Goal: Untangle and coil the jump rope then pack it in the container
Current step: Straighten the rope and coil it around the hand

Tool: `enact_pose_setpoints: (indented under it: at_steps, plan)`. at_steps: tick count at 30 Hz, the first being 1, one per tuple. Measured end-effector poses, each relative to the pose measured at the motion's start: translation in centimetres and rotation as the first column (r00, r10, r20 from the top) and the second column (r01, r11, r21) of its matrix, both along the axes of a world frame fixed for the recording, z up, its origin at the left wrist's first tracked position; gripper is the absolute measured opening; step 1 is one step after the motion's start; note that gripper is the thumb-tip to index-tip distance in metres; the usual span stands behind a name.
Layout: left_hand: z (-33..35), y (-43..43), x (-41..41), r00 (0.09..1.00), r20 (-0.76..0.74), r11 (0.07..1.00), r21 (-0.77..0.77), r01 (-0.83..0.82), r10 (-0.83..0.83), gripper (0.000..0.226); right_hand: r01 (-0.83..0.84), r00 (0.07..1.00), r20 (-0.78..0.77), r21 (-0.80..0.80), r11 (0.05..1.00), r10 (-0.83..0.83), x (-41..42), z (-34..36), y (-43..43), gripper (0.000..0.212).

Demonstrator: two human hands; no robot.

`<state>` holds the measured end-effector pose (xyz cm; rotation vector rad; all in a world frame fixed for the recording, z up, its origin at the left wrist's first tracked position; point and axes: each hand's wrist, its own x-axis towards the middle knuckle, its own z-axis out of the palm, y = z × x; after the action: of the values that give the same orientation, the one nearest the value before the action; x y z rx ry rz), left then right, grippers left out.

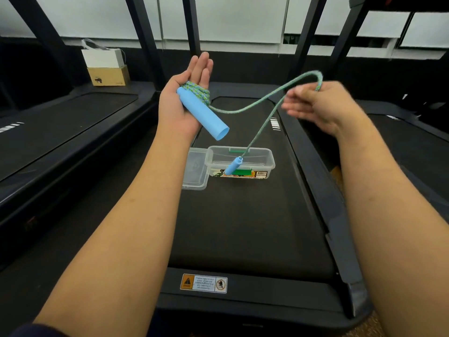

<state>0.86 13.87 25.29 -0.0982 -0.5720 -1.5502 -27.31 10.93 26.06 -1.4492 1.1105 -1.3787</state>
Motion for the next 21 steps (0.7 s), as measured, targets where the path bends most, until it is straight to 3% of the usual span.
enact_pose_setpoints:
  at_steps: [4, 7, 10, 17, 21]
  plan:
    - [-0.5, 0.0, -0.2, 1.0, 0.019, 1.0, 0.027, -0.005, 0.005, 0.03, -0.1, 0.939, -0.272, 0.368, 0.924, 0.21, 0.3, -5.4, -0.8, 0.013]
    - [-0.8, -0.2, -0.3, 0.999, 0.041, 0.999, 0.049, -0.007, 0.005, 0.03, -0.081, 0.877, -0.358, 0.549, 0.832, 0.321, 0.7, -10.6, -1.1, 0.013]
    - [-1.2, -0.4, -0.5, 0.994, 0.109, 0.997, 0.071, -0.008, 0.0, 0.031, 0.002, 0.856, -0.407, 0.618, 0.786, 0.318, 1.0, -15.2, -1.2, 0.015]
    - [-2.5, -0.8, -1.1, 0.989, 0.149, 0.992, 0.125, -0.005, -0.013, 0.032, 0.121, 0.908, -0.376, 0.66, 0.742, 0.186, 1.1, -21.5, 0.0, 0.014]
    - [-3.2, -0.6, -1.6, 0.963, 0.268, 0.987, 0.16, -0.002, -0.042, 0.03, 0.103, 0.92, -0.347, 0.662, 0.742, 0.182, 1.9, -21.2, -0.1, 0.051]
